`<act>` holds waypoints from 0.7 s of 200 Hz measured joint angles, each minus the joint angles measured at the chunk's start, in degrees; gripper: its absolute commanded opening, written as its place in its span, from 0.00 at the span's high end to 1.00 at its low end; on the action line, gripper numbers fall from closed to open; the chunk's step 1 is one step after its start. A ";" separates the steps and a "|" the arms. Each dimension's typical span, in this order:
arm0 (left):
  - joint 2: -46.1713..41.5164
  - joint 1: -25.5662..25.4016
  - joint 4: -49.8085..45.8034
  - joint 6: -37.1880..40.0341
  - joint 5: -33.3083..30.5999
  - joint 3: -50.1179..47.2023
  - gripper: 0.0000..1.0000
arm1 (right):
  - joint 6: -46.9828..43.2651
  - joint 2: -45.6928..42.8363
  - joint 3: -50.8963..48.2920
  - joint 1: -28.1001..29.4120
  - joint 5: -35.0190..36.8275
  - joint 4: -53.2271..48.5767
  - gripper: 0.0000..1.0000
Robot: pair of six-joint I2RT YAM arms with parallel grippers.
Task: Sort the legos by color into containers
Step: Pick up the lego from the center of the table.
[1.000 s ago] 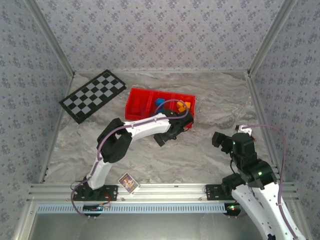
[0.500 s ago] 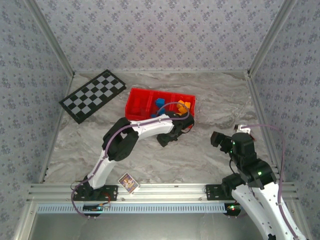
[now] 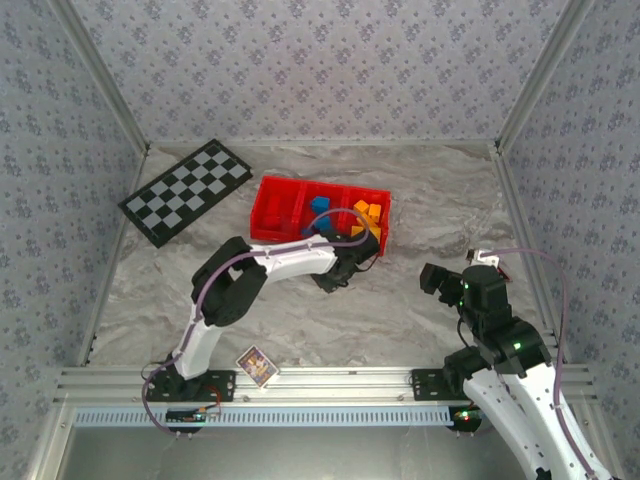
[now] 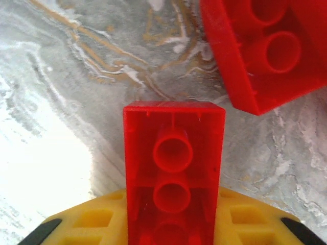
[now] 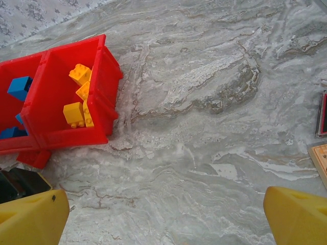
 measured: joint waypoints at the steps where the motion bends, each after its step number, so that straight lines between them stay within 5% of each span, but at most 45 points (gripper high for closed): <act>1: -0.24 0.00 0.39 -0.02 0.02 -0.35 0.75 | 0.00 0.00 0.00 0.00 0.00 0.04 0.00; 29: -4.00 0.37 4.72 0.72 -0.20 -6.29 0.80 | 0.00 0.00 -0.22 0.00 0.00 0.13 0.00; 106: -21.66 2.34 0.85 15.89 -7.58 -14.99 0.70 | 0.02 0.02 -0.63 0.17 0.02 0.17 0.00; 140: -30.42 8.70 1.73 23.91 -8.74 -18.29 0.73 | 0.02 0.02 -0.66 0.22 0.04 0.17 0.00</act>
